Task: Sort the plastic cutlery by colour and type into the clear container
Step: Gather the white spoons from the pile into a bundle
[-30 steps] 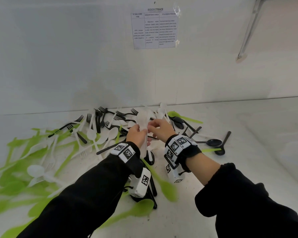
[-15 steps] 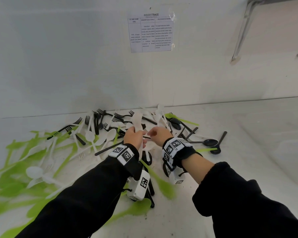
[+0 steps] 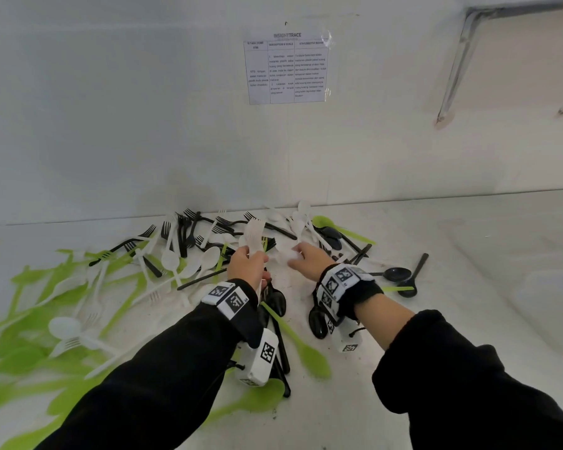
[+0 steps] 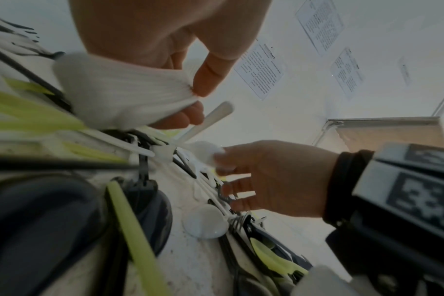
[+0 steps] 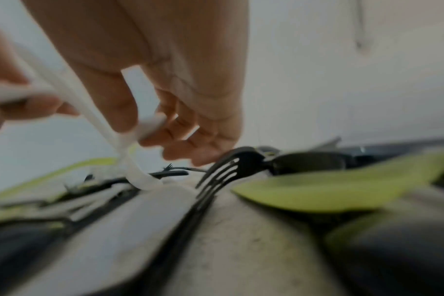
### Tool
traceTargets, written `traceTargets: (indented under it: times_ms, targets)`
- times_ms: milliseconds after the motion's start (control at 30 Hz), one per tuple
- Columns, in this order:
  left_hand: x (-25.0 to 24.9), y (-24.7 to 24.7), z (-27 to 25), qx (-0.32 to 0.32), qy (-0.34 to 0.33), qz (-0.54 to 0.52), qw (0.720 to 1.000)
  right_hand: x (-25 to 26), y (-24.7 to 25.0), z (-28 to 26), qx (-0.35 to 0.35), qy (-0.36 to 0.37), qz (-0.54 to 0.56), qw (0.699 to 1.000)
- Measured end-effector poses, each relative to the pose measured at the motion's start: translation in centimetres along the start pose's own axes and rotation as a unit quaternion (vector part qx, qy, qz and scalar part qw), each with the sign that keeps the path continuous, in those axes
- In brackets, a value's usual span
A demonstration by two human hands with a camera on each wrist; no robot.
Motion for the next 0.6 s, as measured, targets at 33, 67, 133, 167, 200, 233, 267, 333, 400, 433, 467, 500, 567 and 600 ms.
traceTargets:
  times_ms: [33, 67, 133, 167, 200, 233, 267, 333, 400, 433, 467, 500, 567, 600]
  targets:
    - [-0.1, 0.0, 0.0, 0.002, -0.006, 0.005, 1.0, 0.0, 0.4, 0.0, -0.01, 0.0, 0.103, 0.995]
    - [-0.3, 0.0, 0.0, 0.003, -0.014, 0.008, 1.0, 0.0, 1.0, 0.0, -0.03, -0.003, 0.186, 0.982]
    - [-0.6, -0.1, -0.1, 0.005, -0.031, 0.012, 0.999, -0.2, 2.3, 0.0, -0.084, -0.001, 0.274, 0.958]
    - [-0.7, -0.2, -0.1, 0.005, -0.039, 0.01, 0.999, -0.3, 2.9, 0.1, -0.109, 0.006, 0.283, 0.953]
    - [-0.8, -0.4, -0.2, 0.006, -0.046, 0.008, 0.999, -0.3, 3.3, 0.1, -0.128, 0.016, 0.291, 0.948]
    - [-0.9, -0.6, -0.3, 0.01, -0.052, 0.006, 0.999, -0.2, 3.6, 0.0, -0.14, 0.022, 0.305, 0.942]
    - [-0.9, -0.8, -0.4, 0.014, -0.058, 0.007, 0.998, 0.1, 3.7, -0.3, -0.141, 0.027, 0.328, 0.934]
    - [-1.0, -1.4, -0.7, 0.03, -0.067, 0.003, 0.997, 0.5, 3.4, -0.5, -0.114, 0.023, 0.403, 0.908]
    - [-1.0, -2.0, -0.9, 0.048, -0.071, -0.008, 0.996, 0.9, 2.7, -0.6, -0.074, 0.013, 0.455, 0.887]
    - [-1.0, -2.3, -1.0, 0.055, -0.07, -0.014, 0.996, 0.8, 2.5, -0.3, -0.064, 0.003, 0.458, 0.887]
    - [-1.0, -2.4, -1.1, 0.059, -0.07, -0.019, 0.996, 0.8, 2.3, -0.3, -0.056, -0.006, 0.45, 0.891]
    - [-1.0, -2.5, -1.2, 0.058, -0.069, -0.021, 0.996, 0.5, 2.2, 0.1, -0.054, -0.014, 0.429, 0.901]
    - [-1.0, -2.5, -1.0, 0.054, -0.066, -0.024, 0.996, -0.5, 2.6, 1.1, -0.077, -0.022, 0.377, 0.923]
    - [-1.0, -2.4, -0.9, 0.053, -0.066, -0.023, 0.996, -1.3, 3.2, 1.7, -0.105, -0.033, 0.35, 0.93]
Point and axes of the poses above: each hand's wrist, its own z-axis towards the middle knuckle, its own y-axis out of the back of the hand, x = y × z, the point moved 9 cm from there along z, towards the middle knuckle
